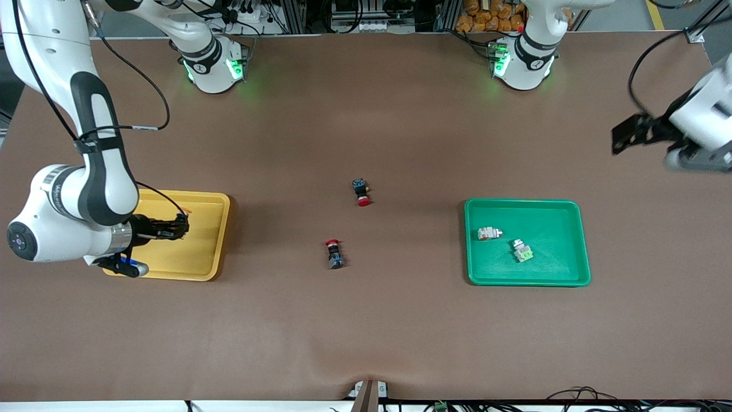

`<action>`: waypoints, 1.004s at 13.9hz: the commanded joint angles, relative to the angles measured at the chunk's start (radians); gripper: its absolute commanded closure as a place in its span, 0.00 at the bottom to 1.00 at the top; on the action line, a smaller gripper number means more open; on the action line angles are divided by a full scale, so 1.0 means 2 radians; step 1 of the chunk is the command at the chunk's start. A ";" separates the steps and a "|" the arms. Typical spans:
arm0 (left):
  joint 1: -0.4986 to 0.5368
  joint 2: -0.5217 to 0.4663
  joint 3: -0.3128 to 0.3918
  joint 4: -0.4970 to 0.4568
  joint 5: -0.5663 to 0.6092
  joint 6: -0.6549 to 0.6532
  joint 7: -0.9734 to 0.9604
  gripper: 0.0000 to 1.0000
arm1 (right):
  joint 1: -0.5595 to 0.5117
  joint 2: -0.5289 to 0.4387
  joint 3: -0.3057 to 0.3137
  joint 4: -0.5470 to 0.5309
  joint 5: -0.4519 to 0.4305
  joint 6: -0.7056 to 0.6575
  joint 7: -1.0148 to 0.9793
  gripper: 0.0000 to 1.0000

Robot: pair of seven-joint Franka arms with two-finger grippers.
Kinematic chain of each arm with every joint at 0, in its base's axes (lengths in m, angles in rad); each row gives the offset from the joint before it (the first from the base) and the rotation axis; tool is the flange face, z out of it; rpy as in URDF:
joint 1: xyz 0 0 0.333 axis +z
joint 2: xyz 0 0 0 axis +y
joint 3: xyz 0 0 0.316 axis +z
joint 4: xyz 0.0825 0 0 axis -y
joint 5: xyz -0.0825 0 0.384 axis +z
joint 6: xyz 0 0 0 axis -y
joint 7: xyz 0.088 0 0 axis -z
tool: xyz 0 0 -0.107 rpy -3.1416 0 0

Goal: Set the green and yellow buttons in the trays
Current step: 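Place the blue button in the yellow tray while the left gripper withdraws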

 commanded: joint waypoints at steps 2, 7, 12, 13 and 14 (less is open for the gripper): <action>0.003 -0.052 0.002 -0.015 -0.007 -0.050 -0.018 0.00 | -0.015 0.010 0.006 0.028 -0.014 -0.002 -0.038 0.00; 0.008 -0.043 0.020 -0.011 -0.005 -0.035 -0.008 0.00 | 0.001 -0.009 0.007 0.004 -0.080 0.044 -0.068 0.00; 0.007 -0.039 0.020 -0.012 -0.006 -0.026 -0.011 0.00 | 0.009 -0.103 0.006 -0.100 -0.095 0.104 -0.074 0.00; 0.007 -0.039 0.020 -0.012 -0.007 -0.023 -0.012 0.00 | 0.005 -0.128 0.006 -0.114 -0.097 0.102 -0.083 0.00; 0.008 -0.037 0.020 -0.012 -0.008 -0.023 -0.012 0.00 | -0.006 -0.151 0.006 -0.123 -0.098 0.100 -0.102 0.00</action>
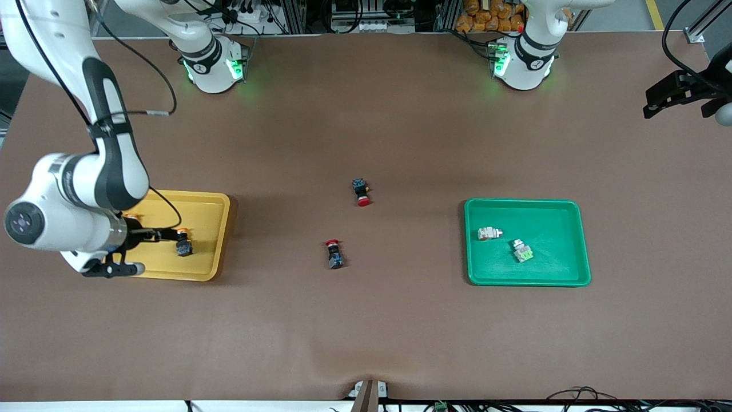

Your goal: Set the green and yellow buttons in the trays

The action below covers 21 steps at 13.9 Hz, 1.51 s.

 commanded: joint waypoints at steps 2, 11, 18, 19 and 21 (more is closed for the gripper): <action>0.002 0.005 0.000 0.001 -0.006 0.006 0.000 0.00 | -0.036 -0.103 0.002 -0.045 -0.012 -0.011 -0.046 0.00; -0.001 0.007 -0.001 0.001 -0.010 0.006 -0.013 0.00 | -0.051 -0.210 0.001 0.024 -0.029 -0.186 -0.025 0.00; 0.002 0.006 0.000 0.001 -0.017 0.005 -0.010 0.00 | -0.069 -0.223 0.022 0.051 -0.044 -0.248 0.009 0.00; 0.002 0.006 0.000 0.001 -0.017 0.005 -0.010 0.00 | -0.067 -0.223 0.022 0.054 -0.046 -0.251 0.011 0.00; 0.002 0.006 0.000 0.001 -0.017 0.005 -0.010 0.00 | -0.065 -0.223 0.022 0.053 -0.049 -0.251 0.011 0.00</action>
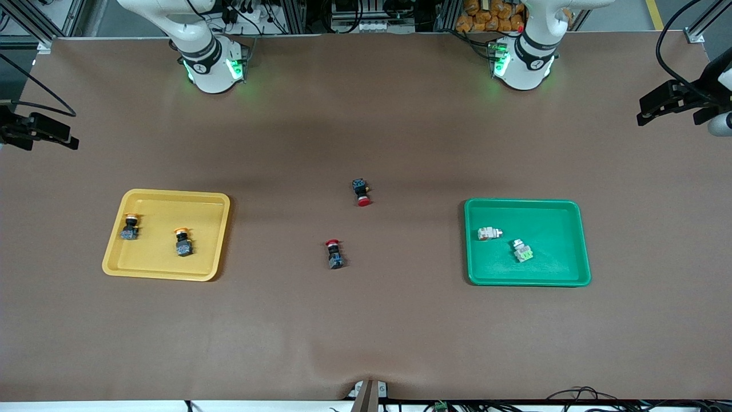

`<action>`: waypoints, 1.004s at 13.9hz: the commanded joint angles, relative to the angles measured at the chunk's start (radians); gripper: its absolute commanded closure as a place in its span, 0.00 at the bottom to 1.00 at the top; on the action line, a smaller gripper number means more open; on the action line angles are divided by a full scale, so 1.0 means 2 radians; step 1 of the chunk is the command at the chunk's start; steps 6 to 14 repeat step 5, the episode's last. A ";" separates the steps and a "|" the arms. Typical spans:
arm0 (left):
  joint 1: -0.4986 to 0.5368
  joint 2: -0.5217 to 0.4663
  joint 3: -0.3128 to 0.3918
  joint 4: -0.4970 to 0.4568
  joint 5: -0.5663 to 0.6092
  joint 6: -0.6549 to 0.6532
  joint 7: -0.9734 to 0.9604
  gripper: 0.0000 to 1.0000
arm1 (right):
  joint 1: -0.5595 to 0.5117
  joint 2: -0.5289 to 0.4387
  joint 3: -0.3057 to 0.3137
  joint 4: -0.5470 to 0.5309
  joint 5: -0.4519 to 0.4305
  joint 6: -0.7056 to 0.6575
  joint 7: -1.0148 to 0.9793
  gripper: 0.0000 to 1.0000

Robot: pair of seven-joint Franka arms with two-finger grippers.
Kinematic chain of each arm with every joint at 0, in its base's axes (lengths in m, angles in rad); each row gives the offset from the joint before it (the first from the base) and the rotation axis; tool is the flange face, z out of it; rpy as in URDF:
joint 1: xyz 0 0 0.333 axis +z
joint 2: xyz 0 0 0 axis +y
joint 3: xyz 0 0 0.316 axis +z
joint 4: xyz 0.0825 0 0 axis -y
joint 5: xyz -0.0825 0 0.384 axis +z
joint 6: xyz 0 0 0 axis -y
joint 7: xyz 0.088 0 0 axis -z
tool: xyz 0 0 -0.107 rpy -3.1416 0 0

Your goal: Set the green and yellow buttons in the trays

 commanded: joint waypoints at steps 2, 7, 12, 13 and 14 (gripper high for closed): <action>0.002 -0.003 0.001 0.001 -0.010 0.001 -0.002 0.00 | -0.004 -0.006 0.009 0.003 -0.013 -0.007 0.011 0.00; 0.002 -0.003 0.001 0.000 -0.010 0.001 -0.002 0.00 | -0.005 -0.006 0.009 0.003 -0.012 -0.008 0.011 0.00; 0.002 -0.003 0.001 0.000 -0.010 0.001 -0.002 0.00 | -0.005 -0.006 0.009 0.003 -0.012 -0.008 0.011 0.00; 0.002 -0.003 0.001 0.000 -0.010 0.001 -0.002 0.00 | -0.005 -0.006 0.009 0.003 -0.012 -0.008 0.011 0.00; 0.002 -0.003 0.001 0.000 -0.010 0.001 -0.002 0.00 | -0.005 -0.006 0.009 0.003 -0.012 -0.008 0.011 0.00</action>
